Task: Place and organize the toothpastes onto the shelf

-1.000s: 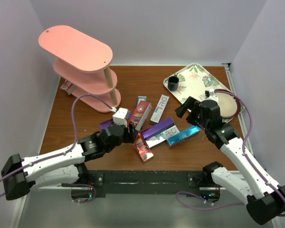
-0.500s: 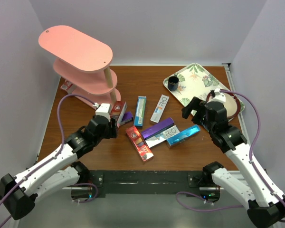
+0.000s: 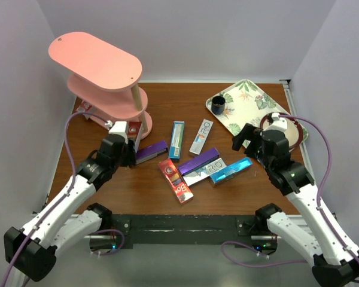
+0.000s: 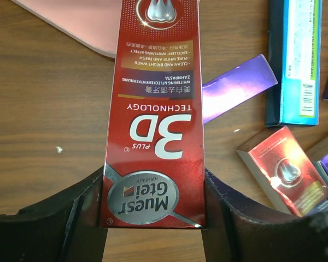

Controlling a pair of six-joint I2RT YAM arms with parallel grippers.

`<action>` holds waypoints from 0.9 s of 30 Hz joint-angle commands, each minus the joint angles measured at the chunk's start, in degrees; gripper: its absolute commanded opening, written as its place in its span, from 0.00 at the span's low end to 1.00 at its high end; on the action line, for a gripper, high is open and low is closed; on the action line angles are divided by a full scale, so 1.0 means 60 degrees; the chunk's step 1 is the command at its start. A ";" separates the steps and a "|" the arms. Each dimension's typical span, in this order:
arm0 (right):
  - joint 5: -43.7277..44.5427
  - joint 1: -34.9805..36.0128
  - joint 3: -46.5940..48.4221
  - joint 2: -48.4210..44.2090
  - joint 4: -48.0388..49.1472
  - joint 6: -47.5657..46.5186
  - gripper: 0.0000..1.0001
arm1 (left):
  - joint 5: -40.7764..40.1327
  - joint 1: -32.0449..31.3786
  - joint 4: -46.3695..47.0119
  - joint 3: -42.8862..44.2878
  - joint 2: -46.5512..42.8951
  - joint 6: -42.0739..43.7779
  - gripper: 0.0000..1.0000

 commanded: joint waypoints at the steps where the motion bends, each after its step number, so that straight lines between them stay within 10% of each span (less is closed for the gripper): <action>1: -0.0078 -0.0006 0.0459 -0.0278 0.0268 -0.0554 0.99 | -0.0094 0.0752 0.1123 0.0714 -0.0021 0.1134 0.03; 14: -0.0225 -0.0006 0.0987 -0.0791 0.0444 -0.1901 0.99 | 0.1268 0.2995 0.2148 -0.0120 -0.0065 0.2350 0.00; 27: -0.0576 -0.0006 0.0313 -0.1348 0.0986 -0.2737 0.98 | 0.3772 0.4708 0.7330 -0.1583 0.1297 0.5350 0.00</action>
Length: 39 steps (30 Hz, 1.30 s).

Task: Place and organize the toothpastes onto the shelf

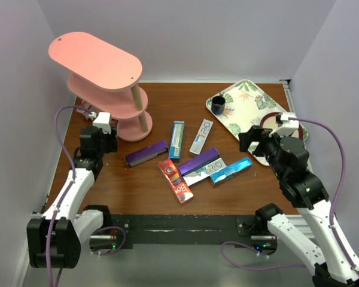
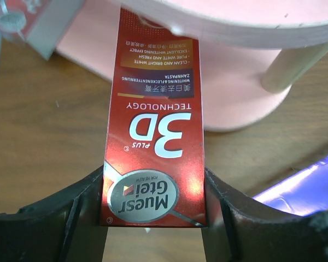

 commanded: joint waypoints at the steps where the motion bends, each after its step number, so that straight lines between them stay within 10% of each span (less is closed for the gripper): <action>1: -0.0299 -0.0006 -0.0263 -0.0223 0.0608 -0.0450 0.98 | 0.1321 0.0573 0.3149 -0.0503 0.0139 0.1583 0.00; 19: -0.0681 0.0170 -0.0630 -0.0311 0.0403 -0.0655 0.99 | 0.5935 0.3461 0.4805 0.1238 0.3960 0.2596 0.02; 39: -0.0695 0.0184 -0.0747 -0.0004 0.0462 -0.0772 0.98 | 0.6976 0.4047 0.5408 0.2938 0.6863 0.3108 0.13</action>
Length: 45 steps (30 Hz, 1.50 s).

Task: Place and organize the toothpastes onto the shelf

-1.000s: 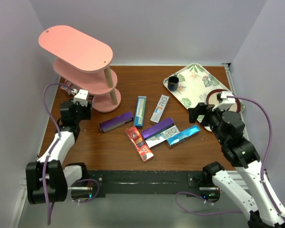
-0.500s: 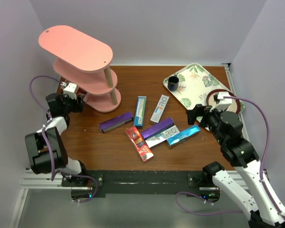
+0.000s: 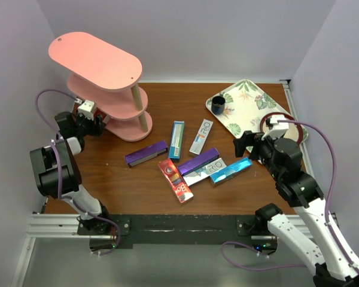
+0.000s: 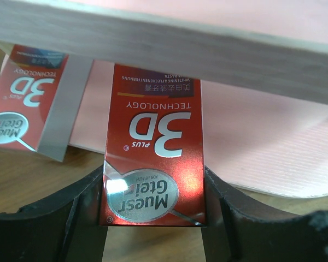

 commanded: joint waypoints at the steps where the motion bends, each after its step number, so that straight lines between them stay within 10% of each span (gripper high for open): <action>1: -0.0014 0.0057 -0.0080 0.0058 0.0211 -0.0175 0.98 | 0.0721 0.0182 0.0748 0.0730 0.0393 0.0402 0.16; 45: -0.0278 0.0057 -0.0051 0.0234 0.0064 -0.0219 0.98 | 0.1514 0.0270 -0.0161 0.1713 0.1654 0.0724 0.68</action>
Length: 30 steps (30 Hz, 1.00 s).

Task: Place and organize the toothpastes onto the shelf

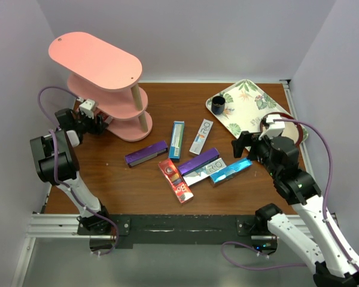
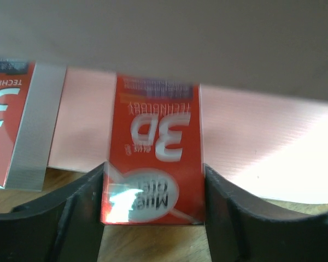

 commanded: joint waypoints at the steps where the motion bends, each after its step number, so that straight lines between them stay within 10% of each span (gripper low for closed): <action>1: -0.0118 0.0057 0.0015 -0.0057 0.0129 -0.0149 0.98 | 0.0264 0.0081 0.0542 0.0259 -0.0105 0.0196 0.69; 15: -0.0132 0.0057 0.0000 -0.0130 0.0071 -0.0149 0.98 | 0.0497 0.0081 0.1024 -0.0150 -0.0720 -0.0184 0.98; 30: -0.0206 0.0057 0.0000 -0.0233 0.0100 -0.0179 0.98 | 0.0178 0.0140 0.2956 -0.2727 -0.3780 -0.1707 1.00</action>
